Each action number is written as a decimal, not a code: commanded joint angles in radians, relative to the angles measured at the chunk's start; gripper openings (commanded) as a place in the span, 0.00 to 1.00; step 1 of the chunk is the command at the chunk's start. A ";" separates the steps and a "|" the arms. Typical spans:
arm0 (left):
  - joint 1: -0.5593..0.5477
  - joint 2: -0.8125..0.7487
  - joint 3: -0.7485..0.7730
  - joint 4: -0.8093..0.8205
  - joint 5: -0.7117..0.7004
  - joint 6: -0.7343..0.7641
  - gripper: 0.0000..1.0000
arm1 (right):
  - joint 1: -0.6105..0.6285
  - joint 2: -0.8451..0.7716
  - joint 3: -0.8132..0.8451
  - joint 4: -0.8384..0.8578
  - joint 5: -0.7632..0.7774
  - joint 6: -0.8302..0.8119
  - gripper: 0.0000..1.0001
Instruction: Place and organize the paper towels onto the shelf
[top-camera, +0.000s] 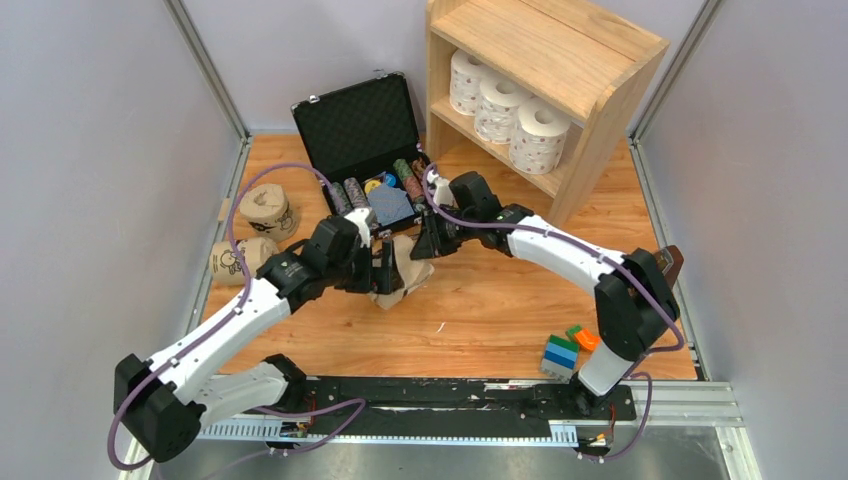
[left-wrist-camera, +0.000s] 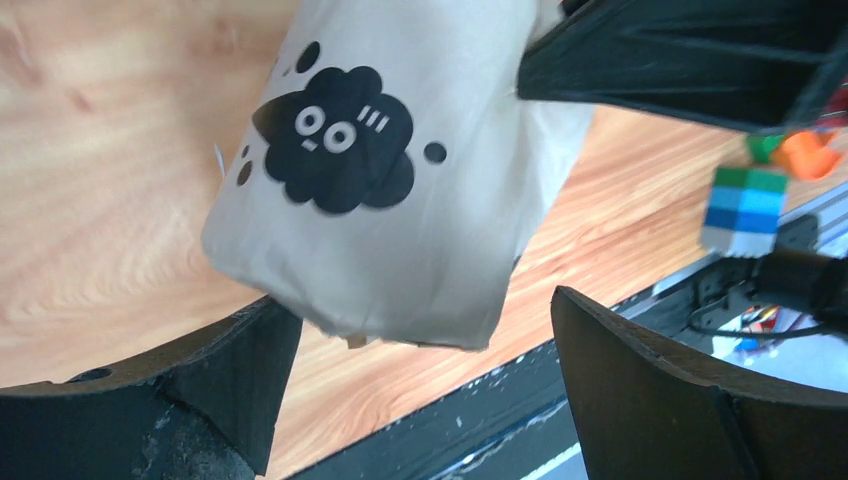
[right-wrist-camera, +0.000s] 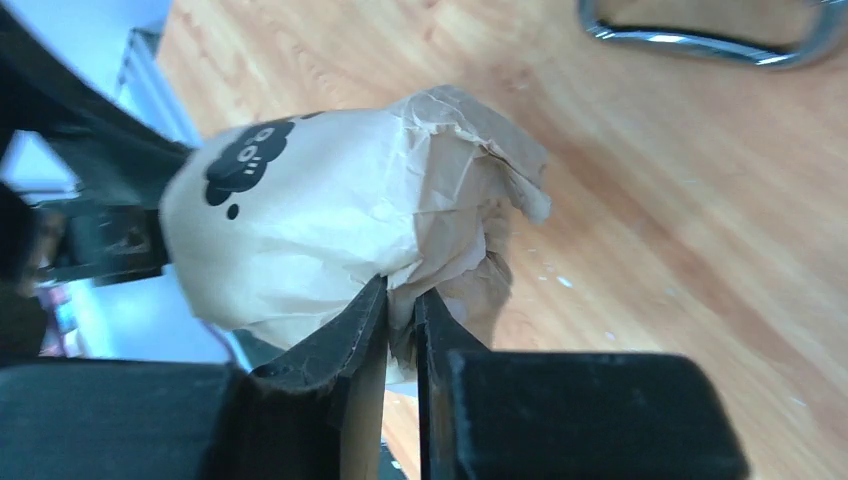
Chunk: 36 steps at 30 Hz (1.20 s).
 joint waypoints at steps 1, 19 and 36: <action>-0.003 -0.072 0.135 0.112 -0.044 0.066 1.00 | 0.033 -0.090 0.060 -0.189 0.292 -0.137 0.00; 0.098 -0.307 -0.039 0.037 -0.404 0.084 1.00 | 0.254 -0.107 0.091 -0.343 0.823 -0.237 0.07; 0.100 -0.540 -0.025 0.053 -0.722 0.393 1.00 | 0.474 -0.139 0.350 -0.705 0.856 -0.177 0.71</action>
